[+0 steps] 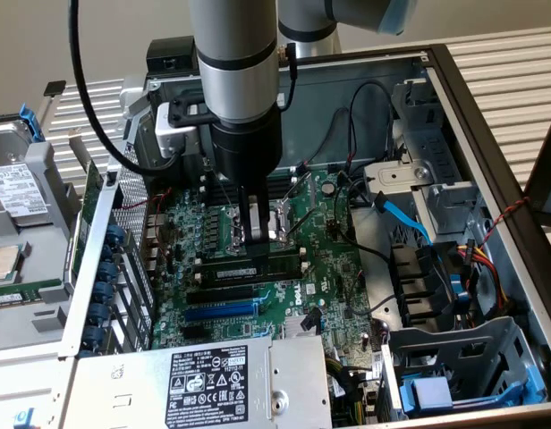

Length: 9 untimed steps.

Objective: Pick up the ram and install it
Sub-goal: 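Insert the ram into the slot, then press down the ram until it locks into place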

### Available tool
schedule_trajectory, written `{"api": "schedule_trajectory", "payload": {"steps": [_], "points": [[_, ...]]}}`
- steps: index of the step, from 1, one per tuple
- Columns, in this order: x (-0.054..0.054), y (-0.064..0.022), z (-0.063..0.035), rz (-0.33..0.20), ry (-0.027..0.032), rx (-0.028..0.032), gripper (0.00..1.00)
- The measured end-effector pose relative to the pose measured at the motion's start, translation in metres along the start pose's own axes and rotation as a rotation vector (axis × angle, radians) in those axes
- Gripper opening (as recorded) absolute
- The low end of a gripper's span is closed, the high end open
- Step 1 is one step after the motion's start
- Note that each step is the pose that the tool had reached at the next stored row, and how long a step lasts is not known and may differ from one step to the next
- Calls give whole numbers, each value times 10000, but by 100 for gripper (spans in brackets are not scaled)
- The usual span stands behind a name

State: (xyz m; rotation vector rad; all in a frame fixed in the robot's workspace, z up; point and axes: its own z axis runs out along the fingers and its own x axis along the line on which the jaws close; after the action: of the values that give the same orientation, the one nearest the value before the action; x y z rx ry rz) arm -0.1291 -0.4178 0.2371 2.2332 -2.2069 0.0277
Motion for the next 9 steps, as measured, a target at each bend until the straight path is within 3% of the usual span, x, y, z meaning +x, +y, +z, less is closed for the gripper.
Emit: {"api": "schedule_trajectory", "payload": {"steps": [9], "points": [[1, 3, -25, 0, -6, 1, 28]]}}
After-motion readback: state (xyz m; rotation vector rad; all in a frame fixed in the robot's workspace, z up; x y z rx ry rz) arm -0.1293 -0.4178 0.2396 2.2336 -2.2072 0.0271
